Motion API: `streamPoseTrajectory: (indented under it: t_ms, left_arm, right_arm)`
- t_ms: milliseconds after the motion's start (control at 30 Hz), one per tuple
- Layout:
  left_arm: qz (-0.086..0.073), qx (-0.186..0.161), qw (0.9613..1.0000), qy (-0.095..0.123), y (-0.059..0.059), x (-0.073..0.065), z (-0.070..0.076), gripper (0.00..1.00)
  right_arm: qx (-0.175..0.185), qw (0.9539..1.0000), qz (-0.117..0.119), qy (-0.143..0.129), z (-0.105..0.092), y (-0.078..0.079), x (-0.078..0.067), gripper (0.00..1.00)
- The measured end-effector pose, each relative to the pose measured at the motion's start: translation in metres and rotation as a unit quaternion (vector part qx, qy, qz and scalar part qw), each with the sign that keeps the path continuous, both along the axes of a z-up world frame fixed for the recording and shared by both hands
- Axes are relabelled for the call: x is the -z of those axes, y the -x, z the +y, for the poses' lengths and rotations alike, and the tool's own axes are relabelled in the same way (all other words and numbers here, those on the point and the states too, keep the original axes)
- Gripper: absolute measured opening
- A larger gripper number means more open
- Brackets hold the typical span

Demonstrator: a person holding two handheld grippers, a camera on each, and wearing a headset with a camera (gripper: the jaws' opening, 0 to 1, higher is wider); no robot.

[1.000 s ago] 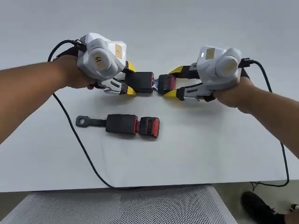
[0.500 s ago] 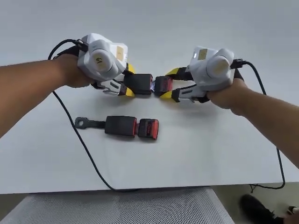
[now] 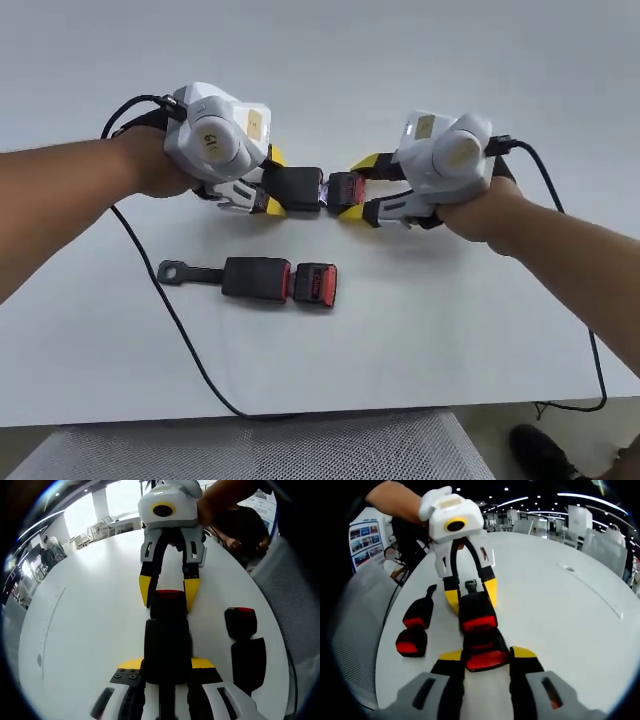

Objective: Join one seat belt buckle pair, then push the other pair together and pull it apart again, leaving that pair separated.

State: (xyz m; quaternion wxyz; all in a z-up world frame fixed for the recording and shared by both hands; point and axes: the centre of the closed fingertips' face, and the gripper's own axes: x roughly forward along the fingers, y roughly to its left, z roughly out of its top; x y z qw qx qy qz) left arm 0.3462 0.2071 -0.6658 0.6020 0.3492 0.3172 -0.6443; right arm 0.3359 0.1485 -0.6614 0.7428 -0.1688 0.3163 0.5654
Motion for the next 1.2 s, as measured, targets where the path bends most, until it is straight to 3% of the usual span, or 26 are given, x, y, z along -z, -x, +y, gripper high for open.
streamPoseTrajectory:
  t_ms: [733,967,1200]
  left_arm:
    - [0.0,0.009,0.9999,-0.009,0.001,0.0,0.0,0.33]
    - [0.001,0.005,0.9999,-0.011,0.001,0.0,0.0,0.33]
    - [0.003,0.001,0.9999,-0.013,0.001,0.0,-0.001,0.34]
  right_arm:
    - [-0.008,0.999,-0.026,0.034,0.003,-0.002,0.004,0.34]
    - [-0.009,0.9984,-0.031,0.048,-0.007,0.0,0.005,0.34]
    - [-0.008,0.9984,-0.033,0.045,-0.016,0.001,0.006,0.34]
